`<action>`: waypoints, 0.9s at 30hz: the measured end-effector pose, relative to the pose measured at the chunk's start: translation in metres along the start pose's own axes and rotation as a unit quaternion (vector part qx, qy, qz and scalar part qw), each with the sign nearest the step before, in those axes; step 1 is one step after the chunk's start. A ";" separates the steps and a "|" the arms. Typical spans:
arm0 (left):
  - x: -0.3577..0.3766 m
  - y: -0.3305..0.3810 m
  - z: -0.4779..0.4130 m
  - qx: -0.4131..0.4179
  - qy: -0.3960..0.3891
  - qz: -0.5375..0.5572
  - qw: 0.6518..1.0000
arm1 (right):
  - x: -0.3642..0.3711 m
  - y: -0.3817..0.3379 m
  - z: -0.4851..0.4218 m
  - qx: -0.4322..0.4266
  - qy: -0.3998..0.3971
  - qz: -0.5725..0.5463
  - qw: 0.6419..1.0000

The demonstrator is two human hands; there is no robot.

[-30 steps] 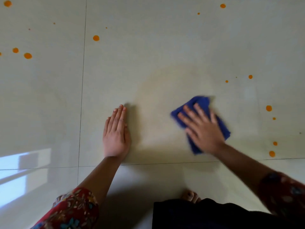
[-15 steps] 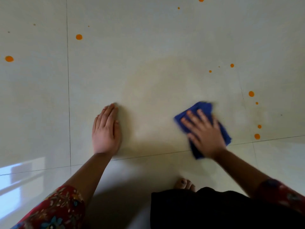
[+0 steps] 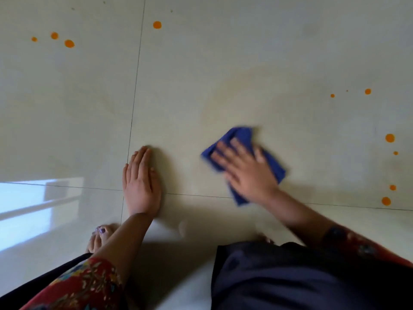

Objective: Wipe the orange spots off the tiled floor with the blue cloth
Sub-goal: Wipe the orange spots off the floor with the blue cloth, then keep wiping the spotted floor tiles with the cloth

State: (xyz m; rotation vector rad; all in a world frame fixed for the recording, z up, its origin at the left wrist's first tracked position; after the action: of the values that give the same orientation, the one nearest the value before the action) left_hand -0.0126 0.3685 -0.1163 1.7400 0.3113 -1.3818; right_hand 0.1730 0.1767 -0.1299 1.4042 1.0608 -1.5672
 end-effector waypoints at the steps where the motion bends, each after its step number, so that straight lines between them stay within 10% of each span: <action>1: 0.001 0.001 0.000 -0.001 -0.002 0.001 1.000 | -0.004 0.030 -0.009 0.103 0.005 -0.007 0.995; 4: 0.005 0.012 0.001 0.003 -0.011 0.011 1.000 | -0.009 0.032 -0.021 0.235 0.031 -0.022 0.971; 9: 0.026 0.050 -0.014 0.034 -0.048 0.032 0.998 | -0.004 -0.025 -0.067 -0.028 -0.009 -0.037 0.999; 16: 0.069 0.126 -0.039 0.136 -0.134 0.021 0.981 | -0.020 0.175 -0.053 0.352 0.017 -0.050 0.935; 23: 0.106 0.189 -0.034 0.232 -0.216 0.040 0.947 | -0.008 0.073 0.072 0.090 -0.038 -0.052 0.994; 27: 0.108 0.194 -0.025 0.249 -0.232 0.059 0.938 | -0.011 0.139 0.104 0.255 0.000 -0.049 0.966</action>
State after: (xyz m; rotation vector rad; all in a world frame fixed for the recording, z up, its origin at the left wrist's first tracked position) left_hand 0.1688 0.2391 -0.1206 1.7105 -0.4335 -1.8312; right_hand 0.2656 0.0295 -0.1268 1.7032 0.7606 -2.0075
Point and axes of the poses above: each hand's wrist, its own z-axis away from the middle knuckle, its own x-axis out of the palm, y = z × x, the point moved 5 cm from there along -z, towards the middle knuckle
